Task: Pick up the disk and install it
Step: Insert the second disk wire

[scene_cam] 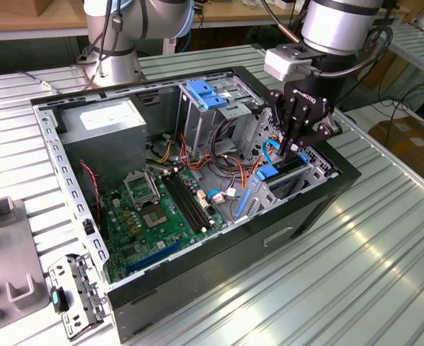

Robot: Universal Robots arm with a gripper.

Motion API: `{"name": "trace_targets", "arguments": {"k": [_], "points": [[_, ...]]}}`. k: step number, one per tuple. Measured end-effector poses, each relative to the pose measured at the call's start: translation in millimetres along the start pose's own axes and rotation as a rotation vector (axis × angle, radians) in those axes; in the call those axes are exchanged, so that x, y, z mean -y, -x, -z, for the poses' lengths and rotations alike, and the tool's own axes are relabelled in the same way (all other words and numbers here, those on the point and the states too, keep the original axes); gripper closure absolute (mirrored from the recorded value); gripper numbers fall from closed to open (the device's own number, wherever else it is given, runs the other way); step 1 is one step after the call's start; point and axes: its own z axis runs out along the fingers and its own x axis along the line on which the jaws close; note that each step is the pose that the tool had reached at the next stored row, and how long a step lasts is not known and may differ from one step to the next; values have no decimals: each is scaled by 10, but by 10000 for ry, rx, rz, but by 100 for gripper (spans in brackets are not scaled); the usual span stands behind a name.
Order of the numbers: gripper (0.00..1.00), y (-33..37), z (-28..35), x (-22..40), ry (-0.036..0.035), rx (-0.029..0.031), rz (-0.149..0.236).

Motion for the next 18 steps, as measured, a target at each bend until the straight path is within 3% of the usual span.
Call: {"name": "trace_targets", "arguments": {"k": [5, 8, 13, 18], "points": [[84, -59, -17, -39, -283, 502, -23], [84, -90, -29, -39, -314, 608, -30], [84, -118, -34, -38, -309, 788, -32], [84, -123, -43, -38, -307, 822, -32]]}}
